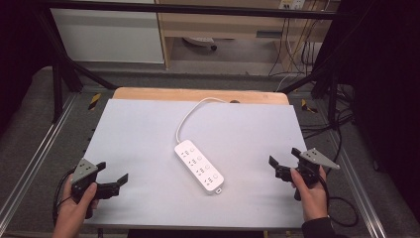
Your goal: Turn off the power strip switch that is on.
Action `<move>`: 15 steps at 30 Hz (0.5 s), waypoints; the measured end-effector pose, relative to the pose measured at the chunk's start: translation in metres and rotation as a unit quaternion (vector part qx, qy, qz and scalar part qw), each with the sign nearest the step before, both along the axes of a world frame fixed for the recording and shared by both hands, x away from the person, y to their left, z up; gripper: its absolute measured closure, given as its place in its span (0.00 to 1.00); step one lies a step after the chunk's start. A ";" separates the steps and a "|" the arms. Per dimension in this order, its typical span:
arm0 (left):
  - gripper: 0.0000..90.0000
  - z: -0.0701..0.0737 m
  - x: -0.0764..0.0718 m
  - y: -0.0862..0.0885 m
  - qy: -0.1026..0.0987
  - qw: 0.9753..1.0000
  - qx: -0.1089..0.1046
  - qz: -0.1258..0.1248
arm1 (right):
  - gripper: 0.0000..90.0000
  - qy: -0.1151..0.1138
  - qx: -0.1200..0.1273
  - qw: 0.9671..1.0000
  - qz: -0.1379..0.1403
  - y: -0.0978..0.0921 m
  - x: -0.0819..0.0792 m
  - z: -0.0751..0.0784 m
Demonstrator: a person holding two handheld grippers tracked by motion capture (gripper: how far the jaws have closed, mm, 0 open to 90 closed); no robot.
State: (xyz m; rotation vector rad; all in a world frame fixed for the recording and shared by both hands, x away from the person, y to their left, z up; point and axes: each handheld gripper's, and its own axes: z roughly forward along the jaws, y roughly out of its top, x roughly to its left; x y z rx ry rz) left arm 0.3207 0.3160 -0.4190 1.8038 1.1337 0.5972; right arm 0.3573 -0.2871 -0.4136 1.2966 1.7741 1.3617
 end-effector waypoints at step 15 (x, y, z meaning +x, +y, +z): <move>0.06 0.001 0.000 -0.001 -0.002 1.000 -0.002 -0.002 | 0.06 0.061 -0.029 0.998 0.001 0.010 0.004 -0.033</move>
